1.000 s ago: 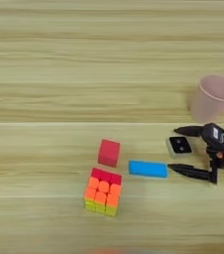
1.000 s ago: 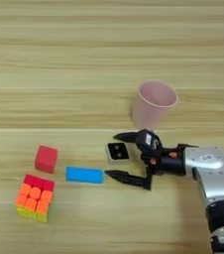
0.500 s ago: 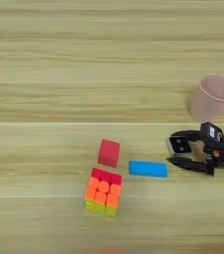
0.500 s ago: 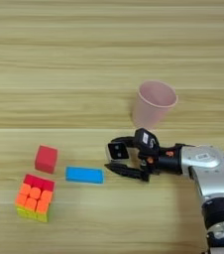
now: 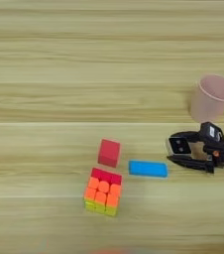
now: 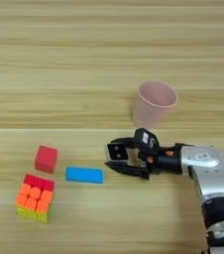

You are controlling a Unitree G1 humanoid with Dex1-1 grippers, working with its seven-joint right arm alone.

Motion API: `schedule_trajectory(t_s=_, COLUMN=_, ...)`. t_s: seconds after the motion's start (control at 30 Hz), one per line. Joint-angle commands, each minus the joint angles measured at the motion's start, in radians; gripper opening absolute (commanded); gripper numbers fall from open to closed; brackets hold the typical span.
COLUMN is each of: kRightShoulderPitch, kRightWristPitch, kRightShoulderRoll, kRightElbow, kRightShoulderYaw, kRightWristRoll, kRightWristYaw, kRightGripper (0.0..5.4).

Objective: Move the objects on the table

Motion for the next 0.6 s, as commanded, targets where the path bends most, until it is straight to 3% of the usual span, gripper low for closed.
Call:
schedule_trajectory(t_s=0.03, kRightShoulderPitch=-0.062, kRightWristPitch=-0.013, kRightShoulderRoll=-0.031, kRightElbow=-0.051, kRightShoulderYaw=-0.02, kRightWristRoll=0.018, kRightWristYaw=-0.028, kRightGripper=3.05)
schedule_trajectory(t_s=0.6, kRightShoulderPitch=-0.042, kRightWristPitch=0.036, kRightShoulderRoll=-0.005, kRightElbow=-0.175, kRightShoulderYaw=-0.035, kRightWristRoll=0.077, kRightWristYaw=-0.026, kRightGripper=3.05)
